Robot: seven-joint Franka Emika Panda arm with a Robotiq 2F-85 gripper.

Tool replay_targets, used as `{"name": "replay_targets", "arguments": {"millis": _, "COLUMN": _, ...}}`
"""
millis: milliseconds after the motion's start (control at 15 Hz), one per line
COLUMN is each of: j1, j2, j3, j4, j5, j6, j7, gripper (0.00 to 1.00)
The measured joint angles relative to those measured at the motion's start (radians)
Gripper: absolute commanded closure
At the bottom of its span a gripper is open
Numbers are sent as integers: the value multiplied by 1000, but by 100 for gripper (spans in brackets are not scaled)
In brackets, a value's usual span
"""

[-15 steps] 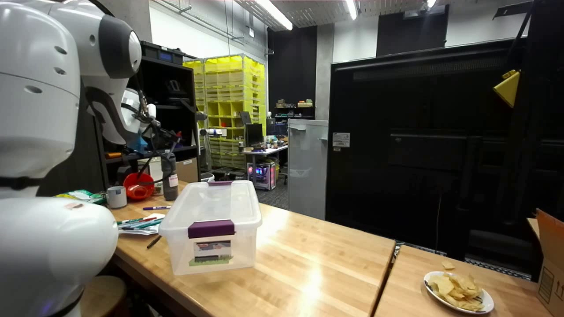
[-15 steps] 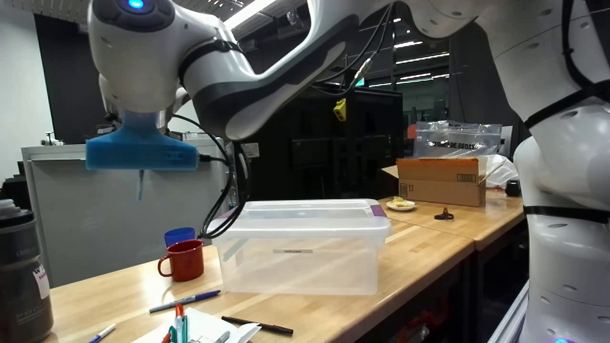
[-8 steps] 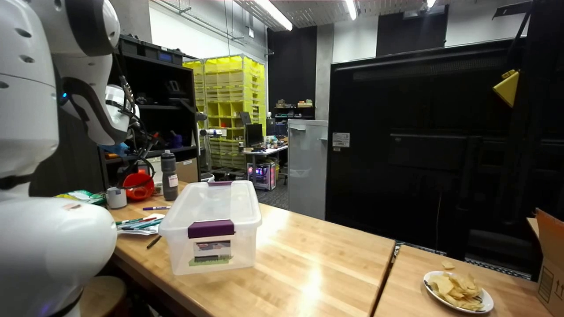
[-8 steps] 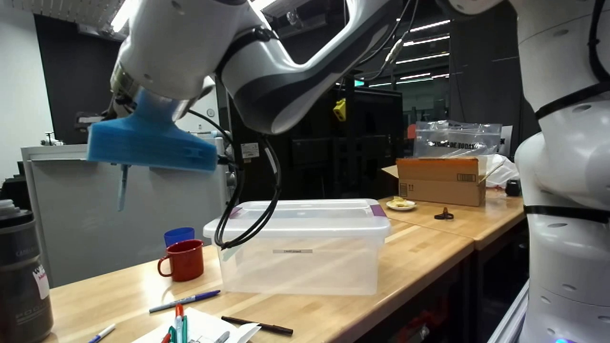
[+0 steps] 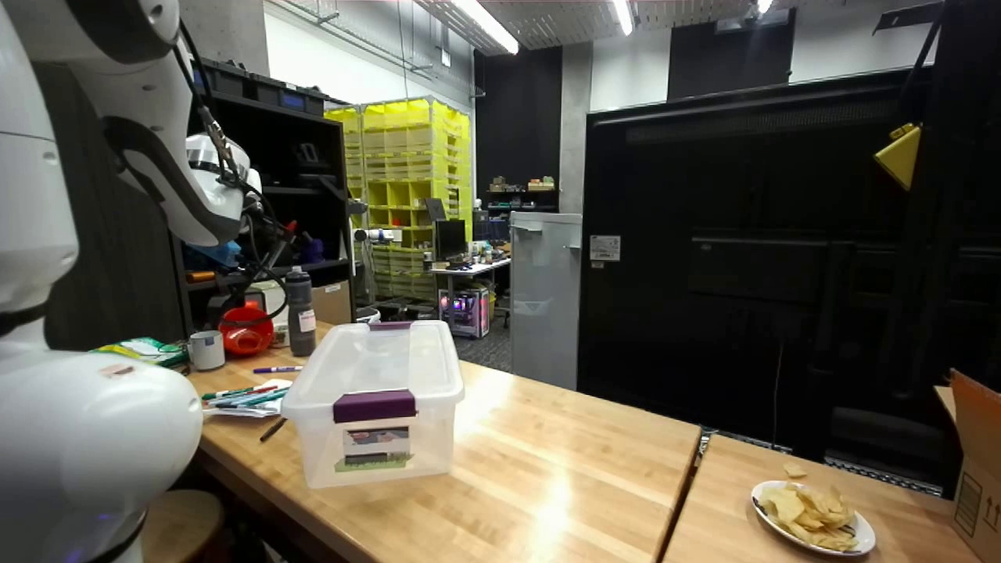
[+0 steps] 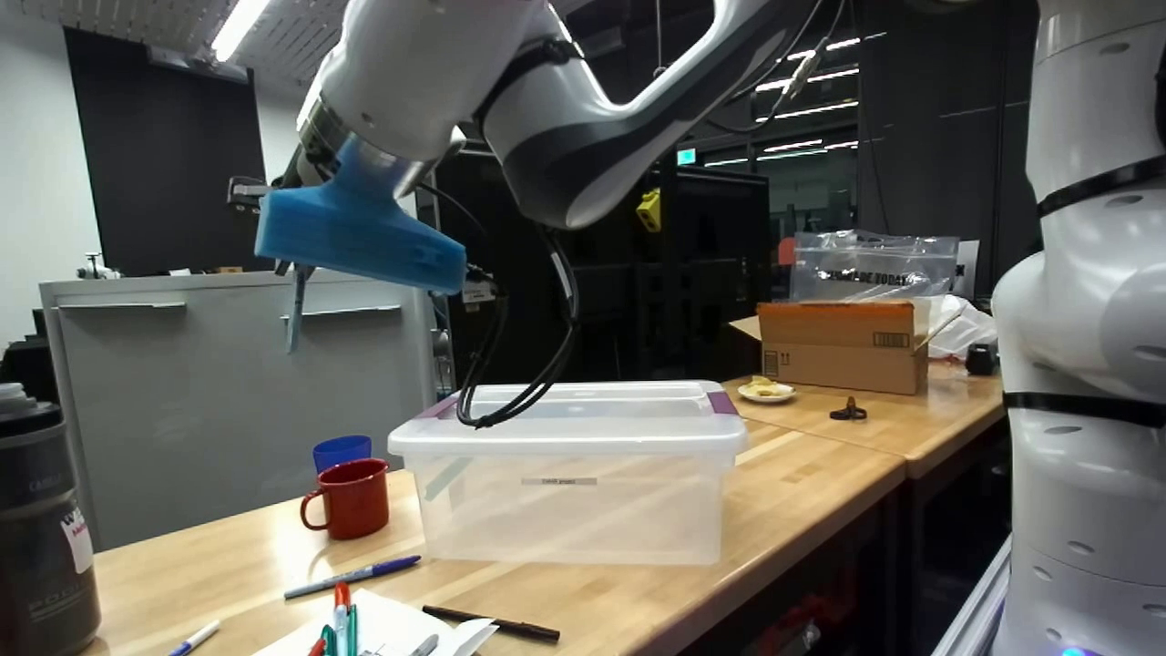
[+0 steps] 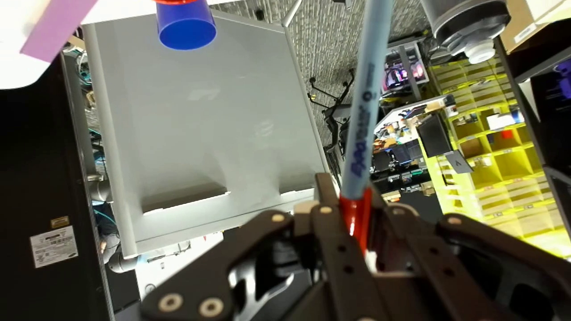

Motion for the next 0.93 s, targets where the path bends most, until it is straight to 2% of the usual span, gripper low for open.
{"name": "replay_targets", "arguments": {"millis": 333, "j1": -15, "j2": 3, "j3": -8, "j4": -38, "j5": 0, "j6": 36, "j7": 6, "gripper": 96}}
{"name": "replay_targets", "arguments": {"millis": 400, "j1": -16, "j2": 4, "j3": -10, "j4": -42, "j5": 0, "j6": 42, "j7": 5, "gripper": 84}}
{"name": "replay_targets", "arguments": {"millis": 933, "j1": -16, "j2": 7, "j3": -10, "j4": -47, "j5": 0, "j6": 68, "j7": 3, "gripper": 84}}
